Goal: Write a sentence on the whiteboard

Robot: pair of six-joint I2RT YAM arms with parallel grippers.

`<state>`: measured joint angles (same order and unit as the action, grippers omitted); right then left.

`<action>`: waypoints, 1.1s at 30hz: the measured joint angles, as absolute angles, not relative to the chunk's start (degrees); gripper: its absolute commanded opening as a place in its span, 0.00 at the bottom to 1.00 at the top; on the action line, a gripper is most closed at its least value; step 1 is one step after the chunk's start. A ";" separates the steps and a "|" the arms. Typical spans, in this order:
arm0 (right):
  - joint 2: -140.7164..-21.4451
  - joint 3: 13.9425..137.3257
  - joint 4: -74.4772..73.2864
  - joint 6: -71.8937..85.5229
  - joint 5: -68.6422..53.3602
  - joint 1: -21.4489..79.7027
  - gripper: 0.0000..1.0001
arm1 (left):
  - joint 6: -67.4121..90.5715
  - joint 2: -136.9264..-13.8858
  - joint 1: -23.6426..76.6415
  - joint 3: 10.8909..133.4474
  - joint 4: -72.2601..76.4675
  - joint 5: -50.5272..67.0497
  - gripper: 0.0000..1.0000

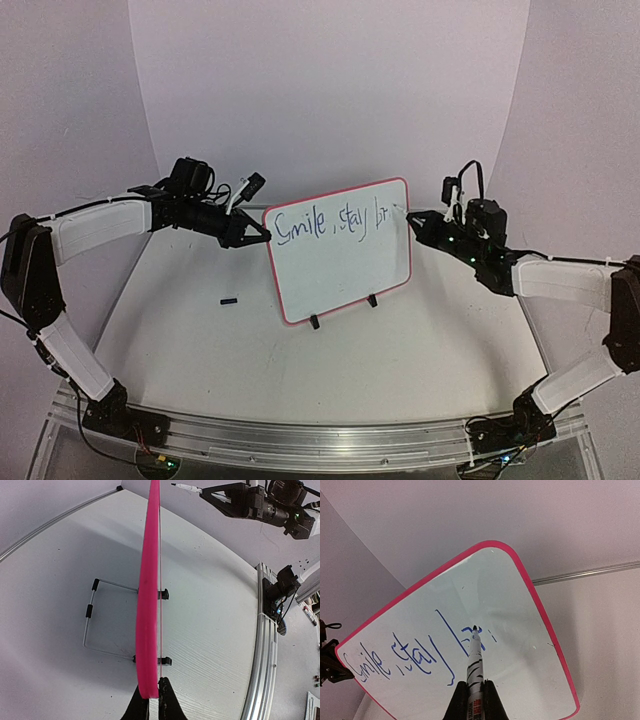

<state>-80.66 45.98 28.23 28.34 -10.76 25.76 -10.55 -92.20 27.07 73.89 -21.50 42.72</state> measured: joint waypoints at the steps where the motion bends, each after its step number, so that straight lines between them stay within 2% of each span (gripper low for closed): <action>1: -80.68 46.13 28.12 28.29 -10.81 25.76 0.00 | -10.55 -92.20 27.07 73.89 -21.50 42.72 0.00; 22: -86.06 49.52 27.51 26.98 -11.40 25.76 0.00 | -10.57 -92.20 27.07 73.89 -21.52 42.65 0.00; 33: -84.73 49.10 27.31 26.39 -9.80 25.76 0.00 | -10.57 -92.20 27.07 73.89 -21.52 42.65 0.00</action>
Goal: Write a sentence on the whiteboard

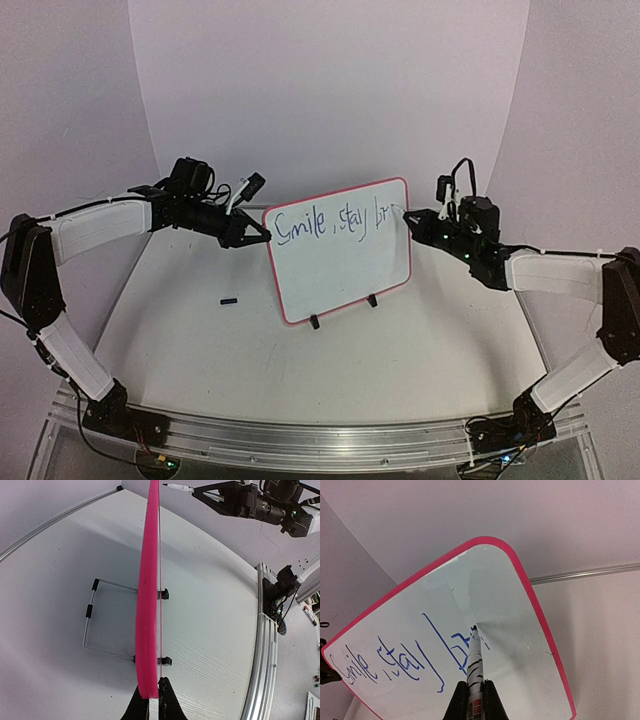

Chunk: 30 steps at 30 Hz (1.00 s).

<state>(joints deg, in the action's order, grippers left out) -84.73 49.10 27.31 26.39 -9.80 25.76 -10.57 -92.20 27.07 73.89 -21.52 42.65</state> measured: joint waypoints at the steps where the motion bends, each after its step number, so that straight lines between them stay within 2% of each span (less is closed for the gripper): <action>1: -84.18 48.86 27.31 26.39 -9.56 25.76 0.00 | -10.57 -92.20 27.09 73.89 -21.52 42.65 0.00; 30: -85.23 48.21 27.24 25.96 -7.14 25.76 0.00 | -10.57 -92.20 27.11 73.89 -21.50 42.65 0.00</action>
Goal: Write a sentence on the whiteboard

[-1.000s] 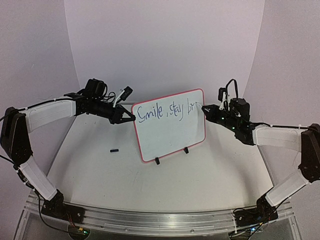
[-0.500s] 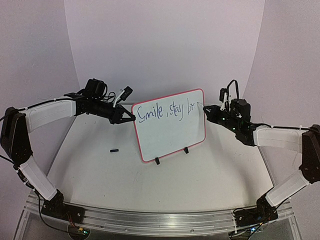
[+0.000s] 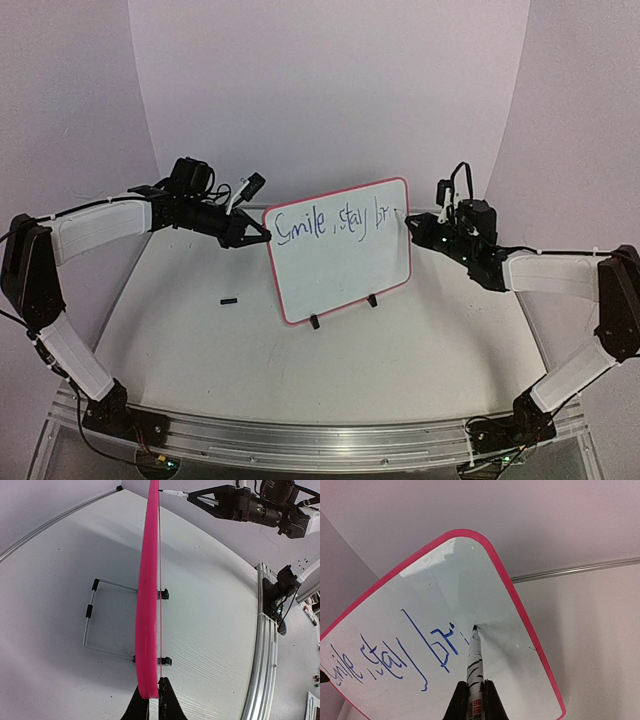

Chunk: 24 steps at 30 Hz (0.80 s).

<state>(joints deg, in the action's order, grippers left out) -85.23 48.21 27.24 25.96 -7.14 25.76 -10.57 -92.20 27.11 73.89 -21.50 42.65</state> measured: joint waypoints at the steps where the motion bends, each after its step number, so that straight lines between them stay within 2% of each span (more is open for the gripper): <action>1: -85.36 48.31 27.27 25.89 -7.09 25.76 0.00 | -10.57 -92.20 27.11 73.89 -21.52 42.65 0.00; 24: -86.52 49.19 27.33 24.69 -10.00 25.76 0.00 | -10.52 -92.20 27.11 73.89 -21.54 42.41 0.00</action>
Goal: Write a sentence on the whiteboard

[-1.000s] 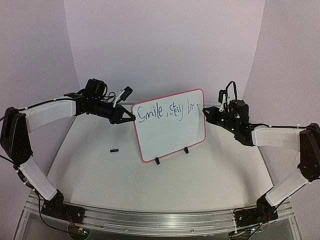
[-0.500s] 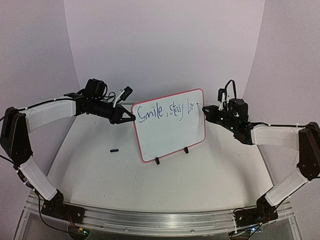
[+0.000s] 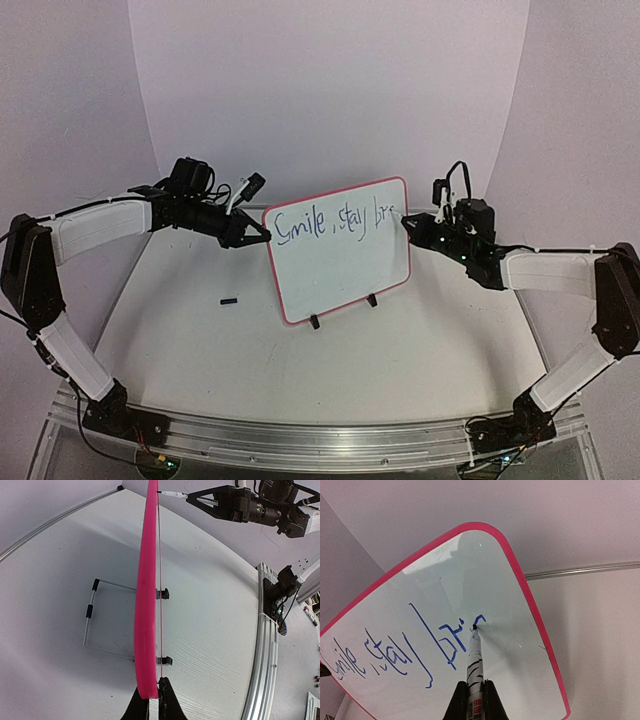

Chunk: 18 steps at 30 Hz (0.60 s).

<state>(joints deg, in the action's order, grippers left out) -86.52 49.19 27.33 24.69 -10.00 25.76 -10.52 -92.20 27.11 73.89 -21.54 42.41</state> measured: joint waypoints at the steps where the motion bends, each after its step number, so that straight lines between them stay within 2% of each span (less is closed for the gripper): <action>1: -86.52 49.06 27.38 24.69 -9.98 25.76 0.00 | -10.52 -92.20 27.11 73.89 -21.54 42.41 0.00; 18: -86.52 47.90 27.27 25.06 -8.10 25.78 0.00 | -10.50 -92.20 27.11 73.89 -21.54 42.41 0.00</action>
